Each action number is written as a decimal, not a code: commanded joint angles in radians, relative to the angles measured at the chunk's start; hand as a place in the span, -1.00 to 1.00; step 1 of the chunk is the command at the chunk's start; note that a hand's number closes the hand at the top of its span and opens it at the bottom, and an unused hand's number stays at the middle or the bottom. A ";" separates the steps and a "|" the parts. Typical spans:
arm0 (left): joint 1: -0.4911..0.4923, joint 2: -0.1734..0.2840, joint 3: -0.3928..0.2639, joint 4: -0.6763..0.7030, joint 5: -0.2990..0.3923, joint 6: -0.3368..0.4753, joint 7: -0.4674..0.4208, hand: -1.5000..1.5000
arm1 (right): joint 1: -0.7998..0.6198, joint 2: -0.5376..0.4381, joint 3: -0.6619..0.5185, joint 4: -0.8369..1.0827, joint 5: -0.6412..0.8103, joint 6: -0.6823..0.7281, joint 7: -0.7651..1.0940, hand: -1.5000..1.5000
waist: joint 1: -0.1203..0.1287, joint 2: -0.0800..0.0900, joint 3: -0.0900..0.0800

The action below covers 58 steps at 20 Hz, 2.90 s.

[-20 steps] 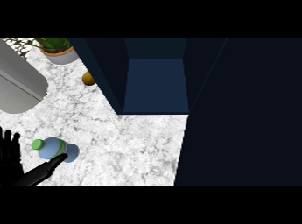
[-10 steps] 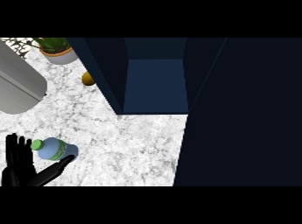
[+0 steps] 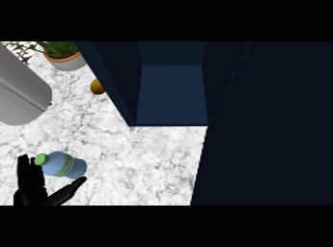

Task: Pick up the bottled water, place it into the cabinet and close the cabinet

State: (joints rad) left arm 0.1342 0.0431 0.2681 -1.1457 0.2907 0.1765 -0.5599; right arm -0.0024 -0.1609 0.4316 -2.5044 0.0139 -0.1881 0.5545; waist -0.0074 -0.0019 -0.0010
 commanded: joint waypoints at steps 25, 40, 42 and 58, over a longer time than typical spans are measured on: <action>-0.328 0.058 0.087 0.485 0.138 -0.296 -0.193 1.00 | 0.129 -0.057 -0.073 -0.172 -0.023 0.019 -0.015 -1.00 | -0.007 0.000 0.001; -0.485 0.052 -0.170 0.584 -0.130 -0.362 -0.304 1.00 | 0.151 -0.074 -0.165 -0.082 -0.059 0.065 -0.121 -1.00 | -0.032 0.004 0.000; -0.545 0.000 -0.174 0.612 -0.135 -0.323 -0.293 1.00 | 0.199 -0.087 -0.218 -0.115 -0.093 0.078 -0.126 -1.00 | -0.028 0.003 0.001; -0.657 -0.043 -0.428 0.420 0.178 -0.256 -0.064 1.00 | 0.287 -0.065 -0.549 -0.018 -0.342 0.243 -0.271 -1.00 | -0.025 -0.004 0.002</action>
State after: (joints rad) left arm -0.4447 0.0135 -0.1019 -0.6639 0.3910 -0.1229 -0.6984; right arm 0.2564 -0.2421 -0.0601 -2.4624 -0.1310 0.0327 0.2667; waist -0.0202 -0.0035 0.0011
